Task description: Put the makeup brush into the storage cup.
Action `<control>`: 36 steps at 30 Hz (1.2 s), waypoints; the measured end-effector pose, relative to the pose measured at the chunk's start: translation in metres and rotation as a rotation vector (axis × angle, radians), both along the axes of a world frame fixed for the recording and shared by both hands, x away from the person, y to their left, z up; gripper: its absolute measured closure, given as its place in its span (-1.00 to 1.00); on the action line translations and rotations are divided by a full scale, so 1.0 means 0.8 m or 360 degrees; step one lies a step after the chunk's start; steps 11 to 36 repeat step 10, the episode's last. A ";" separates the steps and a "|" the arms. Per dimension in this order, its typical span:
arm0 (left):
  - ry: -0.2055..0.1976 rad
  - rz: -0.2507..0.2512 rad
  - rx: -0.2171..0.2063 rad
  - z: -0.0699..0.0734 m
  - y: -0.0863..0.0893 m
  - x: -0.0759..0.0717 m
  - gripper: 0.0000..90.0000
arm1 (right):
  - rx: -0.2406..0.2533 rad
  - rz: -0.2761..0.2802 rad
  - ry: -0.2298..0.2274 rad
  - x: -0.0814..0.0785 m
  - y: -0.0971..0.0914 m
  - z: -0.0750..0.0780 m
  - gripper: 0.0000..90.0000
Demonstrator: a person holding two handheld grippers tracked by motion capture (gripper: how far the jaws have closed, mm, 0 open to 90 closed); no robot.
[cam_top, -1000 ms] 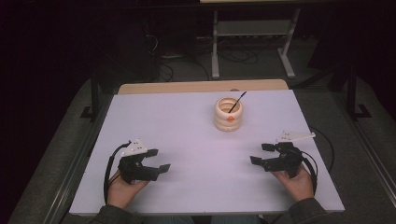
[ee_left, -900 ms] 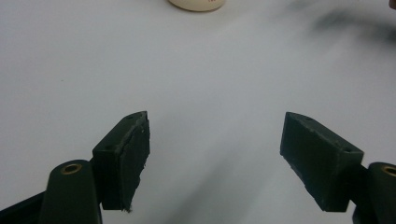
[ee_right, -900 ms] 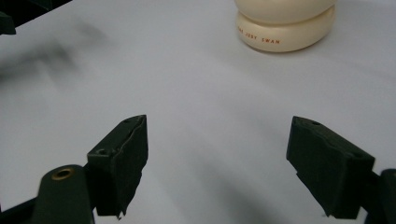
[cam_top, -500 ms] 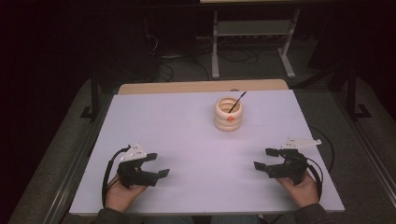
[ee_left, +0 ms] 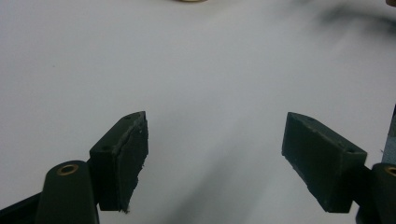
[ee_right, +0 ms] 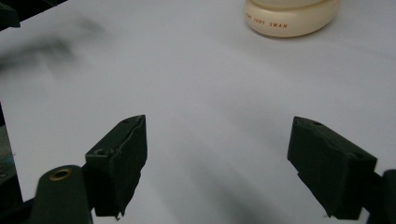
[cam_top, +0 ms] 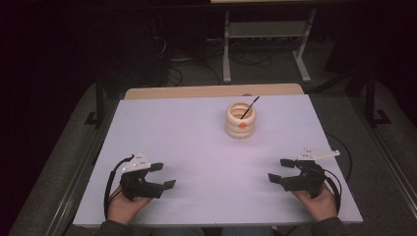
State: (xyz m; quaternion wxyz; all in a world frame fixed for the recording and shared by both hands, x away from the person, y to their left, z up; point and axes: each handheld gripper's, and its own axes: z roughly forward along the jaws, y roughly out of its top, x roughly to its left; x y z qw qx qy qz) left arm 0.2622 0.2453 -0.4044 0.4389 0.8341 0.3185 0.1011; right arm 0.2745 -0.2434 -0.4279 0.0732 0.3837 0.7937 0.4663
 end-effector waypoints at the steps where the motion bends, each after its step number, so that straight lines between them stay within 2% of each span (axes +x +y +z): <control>1: 0.0002 0.0004 -0.0007 0.000 0.002 0.001 -0.50 | 0.0005 0.0002 -0.0005 0.000 0.000 -0.001 -0.58; 36: 0.0009 0.0001 -0.0001 -0.002 0.003 0.004 -0.50 | -0.0013 0.0018 -0.0006 0.001 0.006 -0.006 -0.58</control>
